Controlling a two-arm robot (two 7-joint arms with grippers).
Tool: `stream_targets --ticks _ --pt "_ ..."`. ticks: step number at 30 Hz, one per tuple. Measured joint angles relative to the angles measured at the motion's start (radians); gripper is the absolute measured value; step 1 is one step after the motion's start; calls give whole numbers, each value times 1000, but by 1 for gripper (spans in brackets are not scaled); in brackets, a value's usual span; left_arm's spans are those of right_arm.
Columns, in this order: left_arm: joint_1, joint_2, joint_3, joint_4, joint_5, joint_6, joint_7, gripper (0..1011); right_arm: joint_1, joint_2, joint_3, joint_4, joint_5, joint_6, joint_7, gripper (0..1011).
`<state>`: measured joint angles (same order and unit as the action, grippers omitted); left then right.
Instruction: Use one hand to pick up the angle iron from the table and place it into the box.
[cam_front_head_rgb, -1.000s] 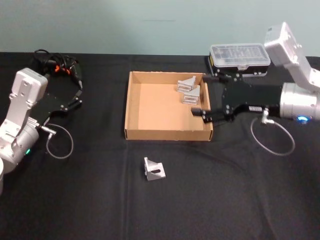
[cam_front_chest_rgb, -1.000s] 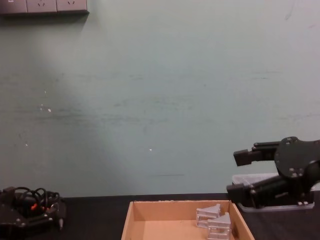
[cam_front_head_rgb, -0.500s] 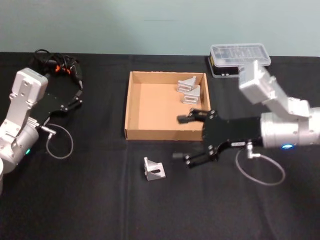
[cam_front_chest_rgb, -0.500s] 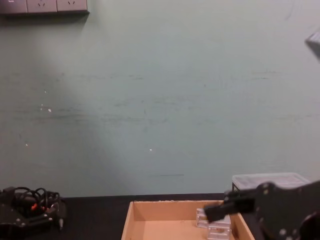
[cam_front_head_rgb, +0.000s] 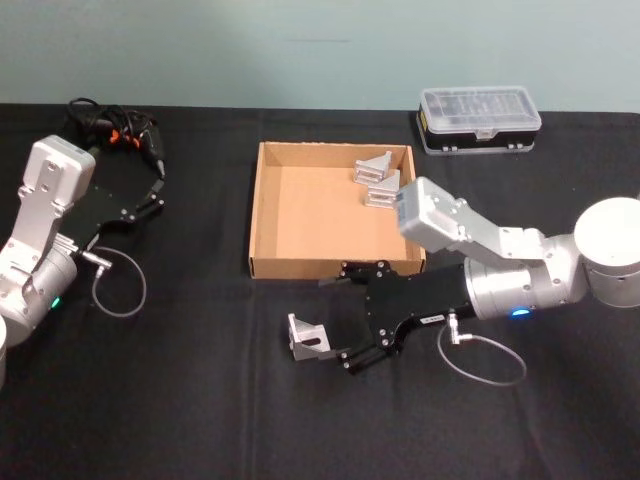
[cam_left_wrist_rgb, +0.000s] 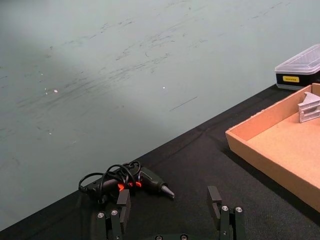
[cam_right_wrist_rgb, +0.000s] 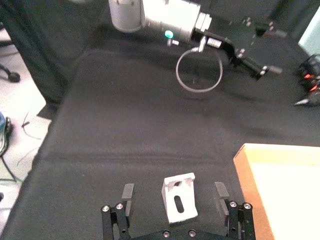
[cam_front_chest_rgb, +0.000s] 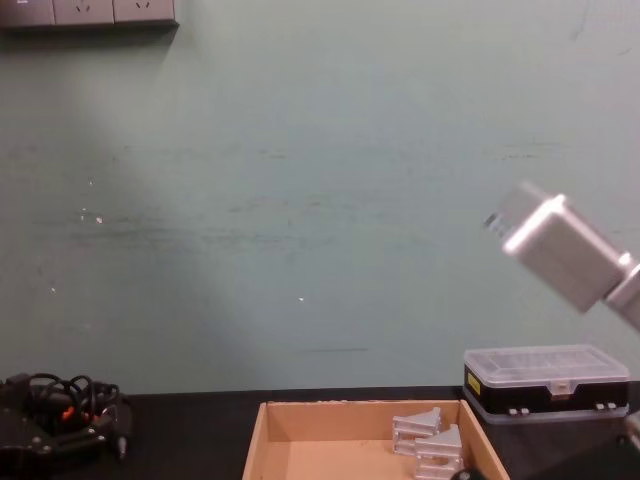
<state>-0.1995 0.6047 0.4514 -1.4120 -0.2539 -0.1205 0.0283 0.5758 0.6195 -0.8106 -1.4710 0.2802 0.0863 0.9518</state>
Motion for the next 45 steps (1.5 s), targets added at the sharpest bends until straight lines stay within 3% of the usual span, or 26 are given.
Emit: stream_targets --ticks 18,45 --pt "0 0 0 0 0 0 0 1000 65 -86 -75 146 -15 -16 20 1002" --pt "0 0 0 0 0 0 0 1000 123 -191 -120 319 -10 -54 52 1002"
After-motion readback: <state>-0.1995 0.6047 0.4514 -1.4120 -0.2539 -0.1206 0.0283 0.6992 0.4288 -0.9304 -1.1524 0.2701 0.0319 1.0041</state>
